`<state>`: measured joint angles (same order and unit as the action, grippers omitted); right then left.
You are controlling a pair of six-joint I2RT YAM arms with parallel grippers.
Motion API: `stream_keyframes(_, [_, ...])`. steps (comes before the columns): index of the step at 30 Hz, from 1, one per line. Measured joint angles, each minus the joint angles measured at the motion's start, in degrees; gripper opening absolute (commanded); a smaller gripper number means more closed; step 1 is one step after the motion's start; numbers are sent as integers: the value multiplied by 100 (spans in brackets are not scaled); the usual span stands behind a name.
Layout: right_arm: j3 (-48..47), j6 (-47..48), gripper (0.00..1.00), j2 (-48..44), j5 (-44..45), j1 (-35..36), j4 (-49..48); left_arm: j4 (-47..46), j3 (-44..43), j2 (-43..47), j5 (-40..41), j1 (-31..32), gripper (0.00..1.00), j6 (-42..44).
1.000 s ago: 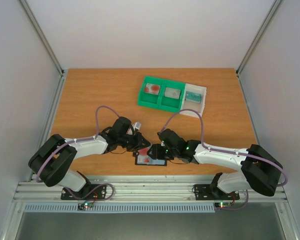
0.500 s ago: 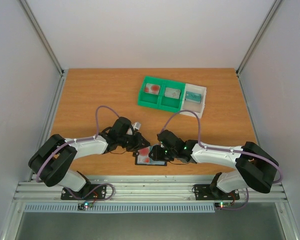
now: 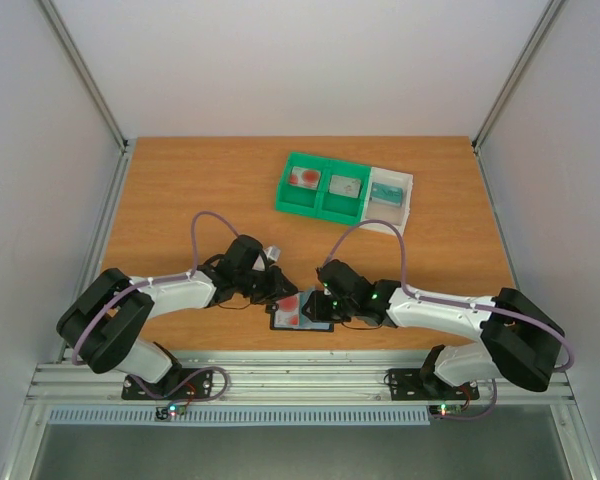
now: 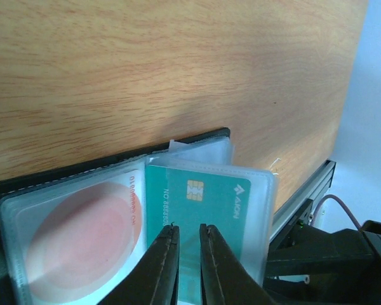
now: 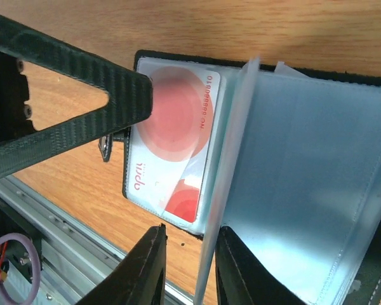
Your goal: Take the credit cards out of the card holder
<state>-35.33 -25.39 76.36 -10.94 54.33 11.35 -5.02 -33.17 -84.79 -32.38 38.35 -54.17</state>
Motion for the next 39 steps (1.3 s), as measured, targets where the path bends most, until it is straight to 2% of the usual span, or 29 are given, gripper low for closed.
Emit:
stream_keyframes(6, [0, 17, 19, -83, -17, 0, -9, 160, 0, 0, 105, 0, 16, 87])
stream_keyframes(9, [0, 31, 11, -114, -39, 0, -66, 221, 0, 0, 144, 0, 16, 118])
stream_keyframes(15, [9, 68, 14, -122, -136, 0, -258, 271, 0, -22, 216, 0, 16, 210])
stream_keyframes(21, [22, 74, 3, -122, -203, -2, -411, 273, 2, -33, 240, 0, 17, 212])
stream_keyframes(27, [55, 76, 5, -70, -243, 0, -568, 280, 2, -33, 240, 0, 18, 214])
stream_keyframes(30, [59, 74, 10, 2, -240, -2, -584, 313, 2, -33, 243, 0, 19, 214])
stream_keyframes(36, [120, 57, 5, 22, -219, 0, -667, 361, 9, -33, 247, 0, 20, 216])
stream_keyframes(39, [192, 55, 11, 50, -229, -2, -815, 367, 26, -33, 264, 0, 20, 216])
